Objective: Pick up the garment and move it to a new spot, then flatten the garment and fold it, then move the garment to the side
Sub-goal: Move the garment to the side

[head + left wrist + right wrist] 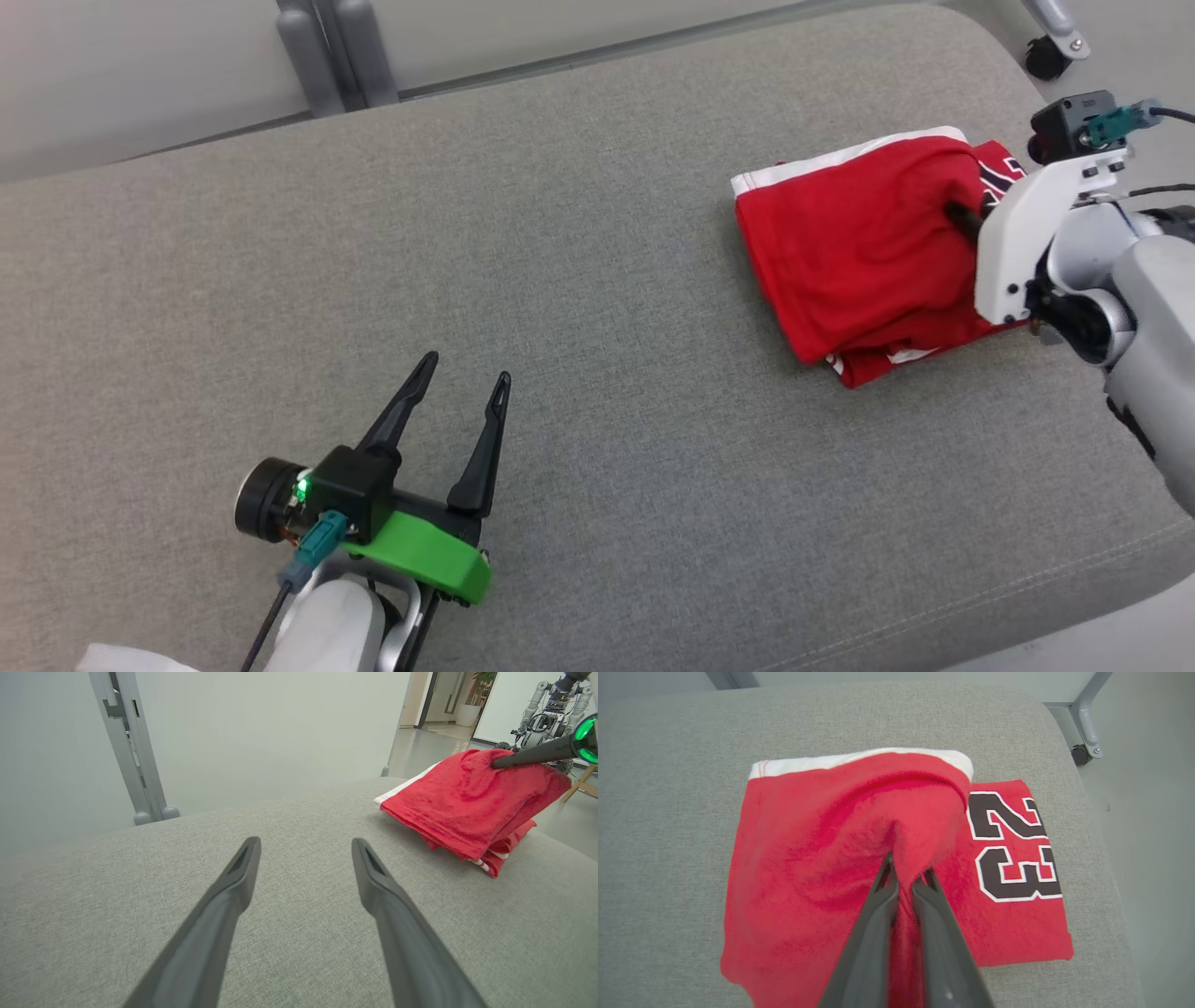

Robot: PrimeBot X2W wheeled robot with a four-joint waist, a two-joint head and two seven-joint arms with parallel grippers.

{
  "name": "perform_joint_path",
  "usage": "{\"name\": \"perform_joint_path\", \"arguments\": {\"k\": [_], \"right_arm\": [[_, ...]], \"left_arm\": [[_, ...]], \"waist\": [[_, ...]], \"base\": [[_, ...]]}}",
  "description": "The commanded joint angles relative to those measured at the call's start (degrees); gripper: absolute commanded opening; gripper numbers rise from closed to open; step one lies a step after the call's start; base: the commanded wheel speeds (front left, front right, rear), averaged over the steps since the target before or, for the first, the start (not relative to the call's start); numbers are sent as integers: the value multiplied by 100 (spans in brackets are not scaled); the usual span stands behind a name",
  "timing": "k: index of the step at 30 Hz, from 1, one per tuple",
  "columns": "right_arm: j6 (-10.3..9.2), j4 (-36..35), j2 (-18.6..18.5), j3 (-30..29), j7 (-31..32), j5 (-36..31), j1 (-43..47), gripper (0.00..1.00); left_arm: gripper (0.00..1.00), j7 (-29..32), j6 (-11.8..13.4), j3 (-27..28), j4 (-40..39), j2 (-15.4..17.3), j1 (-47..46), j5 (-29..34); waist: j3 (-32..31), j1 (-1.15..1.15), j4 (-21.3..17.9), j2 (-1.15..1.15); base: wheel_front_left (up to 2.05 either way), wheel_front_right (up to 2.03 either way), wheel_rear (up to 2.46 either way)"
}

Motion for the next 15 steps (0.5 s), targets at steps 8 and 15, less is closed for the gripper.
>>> {"name": "perform_joint_path", "arguments": {"k": [8, 15], "right_arm": [[-2, 477, -581, 33, -320, -213, -55, 3], [-1, 1273, -495, -75, -797, -331, -9, 100]], "left_arm": [[100, -16, -13, -132, 93, 171, -417, -97], [100, -16, -14, -105, 152, 143, -412, -151]], "waist": [[822, 0, 243, 0], [692, 0, 479, 0]], "base": [[0, 0, 0], [0, 0, 0]]}}
